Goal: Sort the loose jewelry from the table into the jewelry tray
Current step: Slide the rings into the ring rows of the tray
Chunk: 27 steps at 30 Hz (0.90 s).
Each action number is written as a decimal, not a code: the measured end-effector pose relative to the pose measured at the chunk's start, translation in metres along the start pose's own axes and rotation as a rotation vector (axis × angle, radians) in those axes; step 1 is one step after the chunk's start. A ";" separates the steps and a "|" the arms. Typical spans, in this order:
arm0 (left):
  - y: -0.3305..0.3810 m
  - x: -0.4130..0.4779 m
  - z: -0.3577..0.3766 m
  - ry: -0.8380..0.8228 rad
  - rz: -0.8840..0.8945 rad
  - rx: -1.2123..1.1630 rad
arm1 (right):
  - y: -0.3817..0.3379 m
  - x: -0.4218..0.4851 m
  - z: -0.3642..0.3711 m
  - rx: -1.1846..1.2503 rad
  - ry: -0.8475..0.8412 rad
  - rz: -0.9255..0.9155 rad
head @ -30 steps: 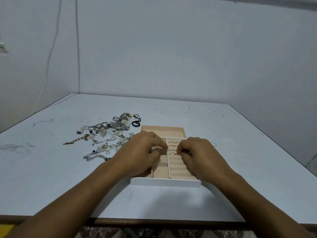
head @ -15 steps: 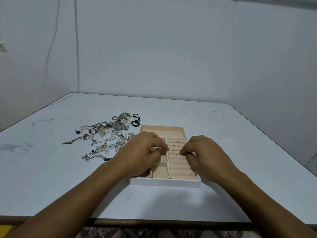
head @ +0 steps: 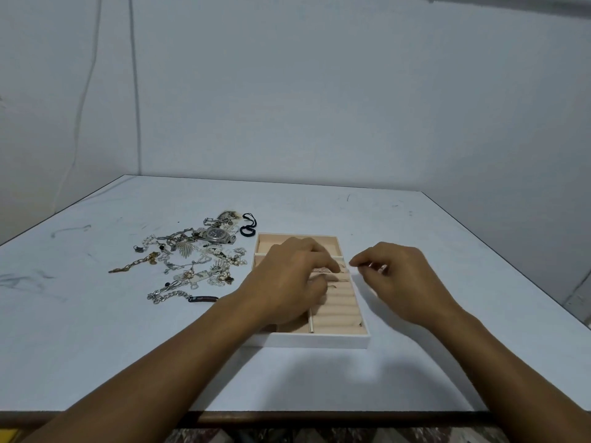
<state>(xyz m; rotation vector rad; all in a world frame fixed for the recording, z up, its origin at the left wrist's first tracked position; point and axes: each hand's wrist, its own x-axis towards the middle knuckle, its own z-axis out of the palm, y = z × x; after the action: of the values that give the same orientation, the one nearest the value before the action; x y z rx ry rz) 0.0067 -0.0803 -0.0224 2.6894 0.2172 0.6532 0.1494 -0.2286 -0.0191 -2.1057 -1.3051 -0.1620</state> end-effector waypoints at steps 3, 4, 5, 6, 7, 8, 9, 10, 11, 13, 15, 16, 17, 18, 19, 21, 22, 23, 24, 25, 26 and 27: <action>0.010 0.013 0.011 0.014 0.016 0.048 | 0.014 0.002 -0.016 0.080 0.062 0.127; 0.014 0.018 0.016 0.006 0.008 0.065 | 0.019 0.001 -0.020 0.084 0.074 0.162; 0.017 0.023 0.020 -0.010 -0.004 0.078 | 0.023 0.000 -0.024 0.078 0.077 0.195; 0.021 0.027 0.025 -0.032 -0.016 0.096 | 0.027 -0.002 -0.028 0.066 0.073 0.222; 0.025 0.031 0.029 -0.055 -0.021 0.118 | 0.031 -0.004 -0.030 0.054 0.066 0.245; 0.029 0.035 0.033 -0.075 -0.017 0.143 | 0.034 -0.007 -0.030 0.045 0.060 0.261; 0.033 0.038 0.036 -0.096 -0.014 0.164 | 0.037 -0.009 -0.031 0.038 0.055 0.274; 0.038 0.041 0.040 -0.123 -0.021 0.181 | 0.039 -0.012 -0.030 0.032 0.052 0.285; 0.043 0.044 0.043 -0.150 -0.038 0.202 | 0.041 -0.014 -0.030 0.028 0.052 0.293; 0.053 0.052 0.051 -0.190 -0.082 0.278 | 0.043 -0.017 -0.029 0.023 0.054 0.304; 0.060 0.060 0.058 -0.214 -0.123 0.358 | 0.045 -0.019 -0.028 0.016 0.048 0.312; 0.063 0.063 0.061 -0.224 -0.142 0.384 | 0.045 -0.020 -0.027 0.016 0.045 0.315; 0.064 0.066 0.063 -0.231 -0.163 0.402 | 0.046 -0.021 -0.027 0.017 0.042 0.315; 0.065 0.067 0.066 -0.232 -0.181 0.416 | 0.048 -0.022 -0.025 0.015 0.038 0.311; 0.066 0.069 0.067 -0.224 -0.195 0.423 | 0.049 -0.023 -0.024 0.011 0.033 0.305; 0.066 0.070 0.070 -0.201 -0.209 0.410 | 0.052 -0.025 -0.022 0.015 0.020 0.305; 0.066 0.071 0.070 -0.193 -0.215 0.392 | 0.052 -0.026 -0.021 0.019 0.015 0.309; 0.065 0.072 0.071 -0.188 -0.218 0.376 | 0.053 -0.026 -0.020 0.021 0.012 0.314; 0.065 0.073 0.071 -0.184 -0.222 0.362 | 0.052 -0.026 -0.020 0.021 0.011 0.316; 0.064 0.074 0.070 -0.184 -0.225 0.351 | 0.052 -0.026 -0.020 0.018 0.010 0.316; 0.064 0.075 0.070 -0.186 -0.228 0.341 | 0.053 -0.026 -0.019 0.015 0.008 0.314; 0.064 0.076 0.069 -0.191 -0.232 0.330 | 0.053 -0.025 -0.019 0.011 0.003 0.314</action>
<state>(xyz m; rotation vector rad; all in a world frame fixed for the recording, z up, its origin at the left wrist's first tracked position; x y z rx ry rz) 0.1102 -0.1433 -0.0238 2.9501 0.6235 0.3094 0.1858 -0.2743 -0.0385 -2.2672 -0.9549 -0.0234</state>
